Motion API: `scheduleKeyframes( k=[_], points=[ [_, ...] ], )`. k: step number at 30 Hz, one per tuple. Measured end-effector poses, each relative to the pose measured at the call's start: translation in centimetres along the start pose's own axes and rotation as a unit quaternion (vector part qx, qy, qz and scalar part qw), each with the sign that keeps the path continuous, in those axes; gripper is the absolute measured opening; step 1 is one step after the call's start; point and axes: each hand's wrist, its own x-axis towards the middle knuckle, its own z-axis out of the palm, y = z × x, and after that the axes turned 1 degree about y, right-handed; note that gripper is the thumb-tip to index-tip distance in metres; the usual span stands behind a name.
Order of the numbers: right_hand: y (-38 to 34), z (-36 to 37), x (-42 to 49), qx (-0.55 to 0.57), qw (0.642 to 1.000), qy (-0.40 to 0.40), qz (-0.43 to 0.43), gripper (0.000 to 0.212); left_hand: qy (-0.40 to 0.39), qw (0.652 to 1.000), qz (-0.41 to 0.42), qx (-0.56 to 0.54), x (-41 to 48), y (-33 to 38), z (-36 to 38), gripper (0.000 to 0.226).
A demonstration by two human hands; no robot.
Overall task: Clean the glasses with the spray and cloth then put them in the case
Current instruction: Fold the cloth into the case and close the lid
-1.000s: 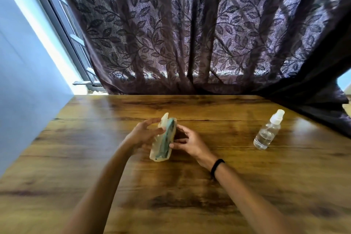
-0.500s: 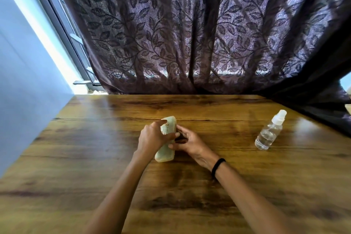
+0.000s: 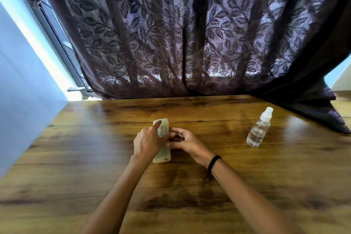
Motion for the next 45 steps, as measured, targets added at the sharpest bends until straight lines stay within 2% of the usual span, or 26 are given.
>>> scheduleKeyframes(
  k=[6, 11, 14, 19, 23, 26, 30, 34, 38, 45],
  points=[
    [-0.7, -0.2, -0.9, -0.015, 1.0, 0.017, 0.001, 0.076, 0.002, 1.0, 0.007, 0.008, 0.0, 0.0, -0.5, 0.071],
    [-2.4, -1.5, -2.8, -0.044, 0.997, 0.042, -0.045, 0.061, 0.014, 0.999, 0.033, 0.004, 0.2, -0.1, -1.4, 0.077],
    [-4.4, -3.7, -4.6, -0.09, 0.988, 0.086, -0.095, 0.05, 0.038, 0.997, 0.062, -0.003, 0.1, 1.0, -2.2, 0.075],
    [-8.1, -8.4, -8.0, -0.231, 0.924, 0.223, -0.208, 0.031, 0.074, 0.985, 0.149, -0.054, -0.1, 6.0, -2.5, 0.059],
    [-8.8, -12.2, -9.8, -0.321, 0.858, 0.332, -0.223, 0.025, -0.001, 0.976, 0.197, -0.092, -0.2, 11.3, -1.2, 0.047],
    [-7.5, -14.5, -10.9, -0.349, 0.837, 0.384, -0.175, 0.027, -0.072, 0.961, 0.225, -0.145, -0.6, 15.2, 0.5, 0.046],
    [-5.6, -16.2, -11.6, -0.354, 0.828, 0.408, -0.152, 0.035, -0.129, 0.943, 0.259, -0.167, -0.8, 19.0, 2.6, 0.051],
    [-4.6, -16.8, -11.5, -0.323, 0.839, 0.418, -0.132, 0.024, -0.136, 0.935, 0.259, -0.201, -0.7, 20.8, 3.5, 0.056],
    [-5.1, -16.4, -10.7, -0.324, 0.825, 0.443, -0.134, 0.011, -0.126, 0.933, 0.245, -0.232, -0.5, 21.2, 3.3, 0.037],
    [-6.7, -13.4, -7.0, -0.346, 0.841, 0.387, -0.152, 0.011, -0.078, 0.949, 0.205, -0.226, 1.4, 17.5, 2.0, 0.017]
  ],
)
